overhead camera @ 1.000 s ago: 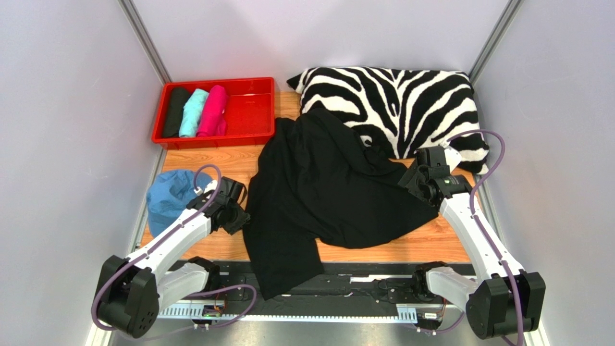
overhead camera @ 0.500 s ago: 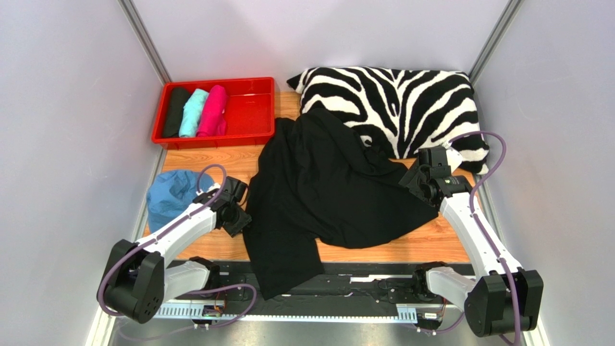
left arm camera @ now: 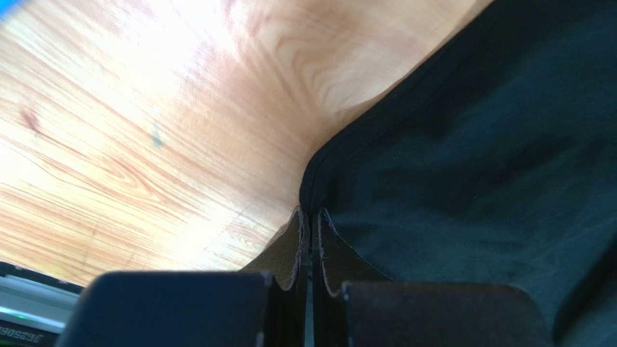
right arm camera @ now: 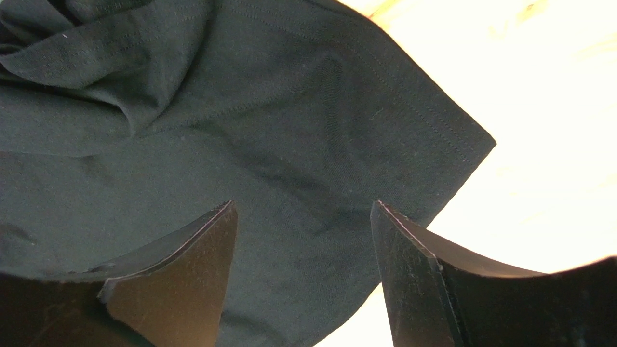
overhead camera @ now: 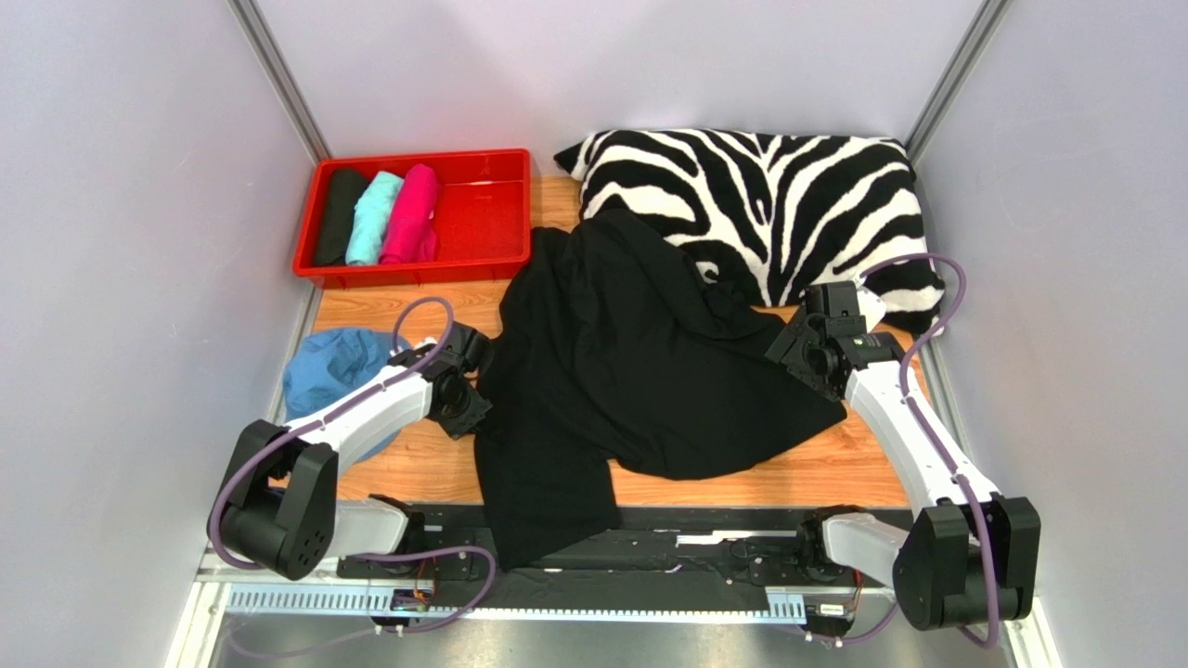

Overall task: Roll the t-shirts
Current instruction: Flatten out the T-shirt at the center of the board.

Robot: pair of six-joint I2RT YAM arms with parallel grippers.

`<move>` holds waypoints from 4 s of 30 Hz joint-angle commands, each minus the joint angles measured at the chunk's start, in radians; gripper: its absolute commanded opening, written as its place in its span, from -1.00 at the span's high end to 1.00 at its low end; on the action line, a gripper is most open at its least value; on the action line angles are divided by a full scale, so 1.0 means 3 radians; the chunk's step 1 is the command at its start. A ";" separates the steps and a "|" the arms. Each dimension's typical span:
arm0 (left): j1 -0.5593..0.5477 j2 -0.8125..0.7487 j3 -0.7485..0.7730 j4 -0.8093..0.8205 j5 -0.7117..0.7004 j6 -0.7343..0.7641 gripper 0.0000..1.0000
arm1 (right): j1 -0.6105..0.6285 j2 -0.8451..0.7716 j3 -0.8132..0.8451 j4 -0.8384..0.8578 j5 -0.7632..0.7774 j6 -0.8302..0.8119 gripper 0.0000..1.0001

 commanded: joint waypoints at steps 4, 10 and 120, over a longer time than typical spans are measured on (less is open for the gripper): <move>0.0030 -0.0203 0.0592 -0.0224 -0.0755 0.0248 1.00 | -0.0015 0.0152 -0.0009 0.0124 -0.0115 -0.0021 -0.43; 0.0428 -0.0417 0.0731 -0.0194 -0.0874 0.0314 1.00 | -0.0015 0.0346 -0.0136 0.0079 -0.0141 0.0071 -0.42; 0.0756 0.0099 0.1667 0.0052 -0.0664 0.1127 1.00 | -0.0179 0.1477 0.0001 0.1326 -0.0029 -0.0026 0.49</move>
